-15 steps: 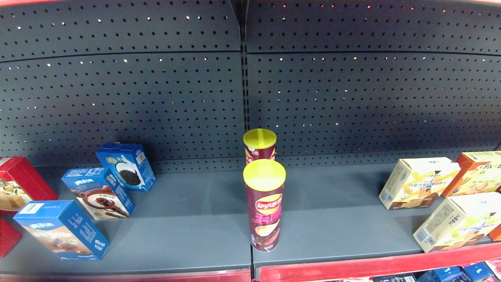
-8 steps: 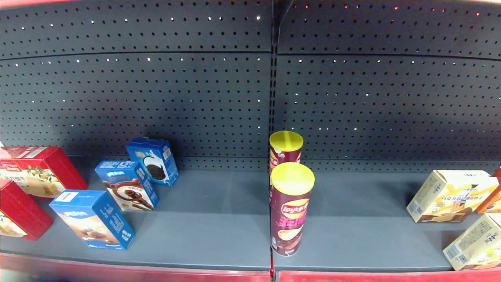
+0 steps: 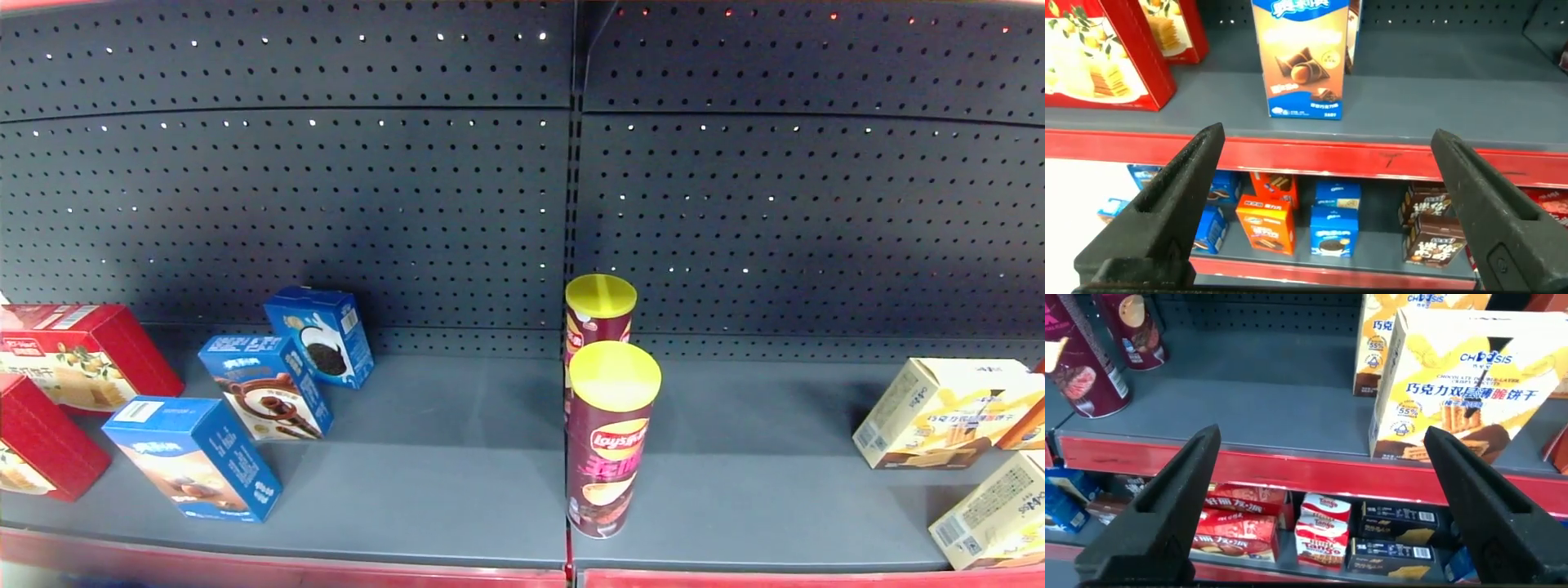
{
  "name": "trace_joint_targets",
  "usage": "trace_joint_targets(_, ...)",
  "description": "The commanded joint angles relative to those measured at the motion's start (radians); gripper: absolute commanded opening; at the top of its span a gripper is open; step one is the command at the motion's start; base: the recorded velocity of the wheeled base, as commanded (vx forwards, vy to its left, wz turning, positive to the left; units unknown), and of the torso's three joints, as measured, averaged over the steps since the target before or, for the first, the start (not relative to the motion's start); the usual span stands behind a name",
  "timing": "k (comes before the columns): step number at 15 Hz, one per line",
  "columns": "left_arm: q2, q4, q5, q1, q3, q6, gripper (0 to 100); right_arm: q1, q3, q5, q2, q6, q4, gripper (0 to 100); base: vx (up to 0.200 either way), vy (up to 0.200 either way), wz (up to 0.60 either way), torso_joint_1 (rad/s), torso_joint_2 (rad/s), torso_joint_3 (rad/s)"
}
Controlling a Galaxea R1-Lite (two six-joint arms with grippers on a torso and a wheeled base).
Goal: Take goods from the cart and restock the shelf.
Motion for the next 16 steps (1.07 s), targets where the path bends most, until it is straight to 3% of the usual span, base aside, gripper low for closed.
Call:
trace_joint_targets(1, 0.001, 0.000, 0.000, 0.000, 0.000, -0.001, 100, 0.000, 0.000, 0.002, 0.000, -0.001, 0.001, 100, 0.000, 0.000, 0.00, 0.000, 0.00, 0.000)
trace_joint_targets(16, 0.001, 0.002, -0.001, 0.000, 0.000, -0.002, 100, 0.001, -0.002, 0.034, 0.000, -0.002, 0.001, 100, 0.000, 0.000, -0.08, 0.001, 0.00, 0.000)
